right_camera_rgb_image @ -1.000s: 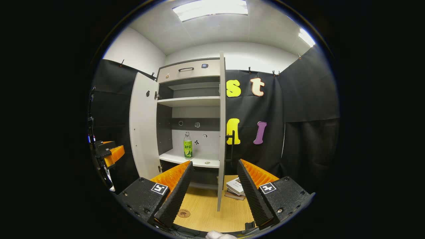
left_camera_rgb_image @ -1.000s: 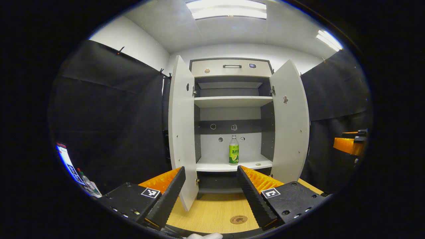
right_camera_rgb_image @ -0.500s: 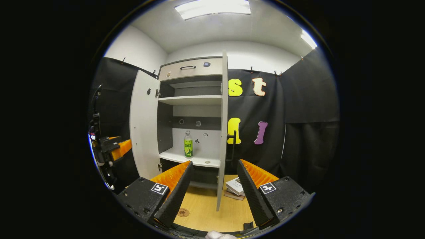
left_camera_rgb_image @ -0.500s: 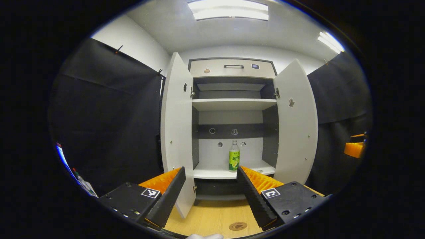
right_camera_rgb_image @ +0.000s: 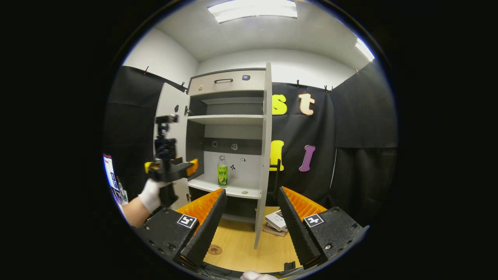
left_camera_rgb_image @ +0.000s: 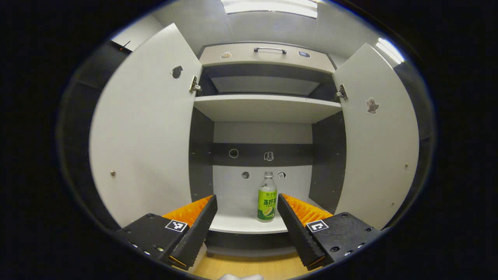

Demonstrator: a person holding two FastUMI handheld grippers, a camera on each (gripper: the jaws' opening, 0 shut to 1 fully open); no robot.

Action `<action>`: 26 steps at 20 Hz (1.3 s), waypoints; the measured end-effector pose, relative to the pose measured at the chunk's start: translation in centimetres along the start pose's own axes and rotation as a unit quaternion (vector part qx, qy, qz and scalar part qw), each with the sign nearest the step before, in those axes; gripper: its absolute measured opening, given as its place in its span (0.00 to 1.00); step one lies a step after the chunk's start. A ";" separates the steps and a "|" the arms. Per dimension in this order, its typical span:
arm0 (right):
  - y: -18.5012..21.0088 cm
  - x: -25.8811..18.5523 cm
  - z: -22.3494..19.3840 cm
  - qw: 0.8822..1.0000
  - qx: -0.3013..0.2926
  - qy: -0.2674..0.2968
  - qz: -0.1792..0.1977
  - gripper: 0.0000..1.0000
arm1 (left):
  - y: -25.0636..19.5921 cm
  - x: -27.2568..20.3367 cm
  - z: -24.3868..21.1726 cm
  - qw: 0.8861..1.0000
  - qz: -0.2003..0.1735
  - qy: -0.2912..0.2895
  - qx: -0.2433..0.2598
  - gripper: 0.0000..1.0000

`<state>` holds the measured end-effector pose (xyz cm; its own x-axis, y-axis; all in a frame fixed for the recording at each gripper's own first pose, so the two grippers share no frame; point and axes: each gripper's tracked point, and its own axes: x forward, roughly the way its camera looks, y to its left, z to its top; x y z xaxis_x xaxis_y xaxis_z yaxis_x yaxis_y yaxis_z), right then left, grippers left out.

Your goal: Grasp the bottle in the cabinet with the left hand and place it on the coaster, then close the right door with the right hand and the left door with the left hand.

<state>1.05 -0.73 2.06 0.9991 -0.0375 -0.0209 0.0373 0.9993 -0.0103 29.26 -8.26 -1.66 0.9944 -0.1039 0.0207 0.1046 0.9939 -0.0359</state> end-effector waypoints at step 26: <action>-3.4 4.8 -2.3 0.997 -0.024 0.046 -0.064 0.82 | -3.7 15.9 -5.6 1.000 -0.013 0.010 -0.011 0.73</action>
<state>5.68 -4.35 -0.29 0.9799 -0.1675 -0.1080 0.1609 0.9847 -0.0674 44.75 -13.83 -6.80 0.9913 -0.1314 0.0020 0.1313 0.9897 -0.0568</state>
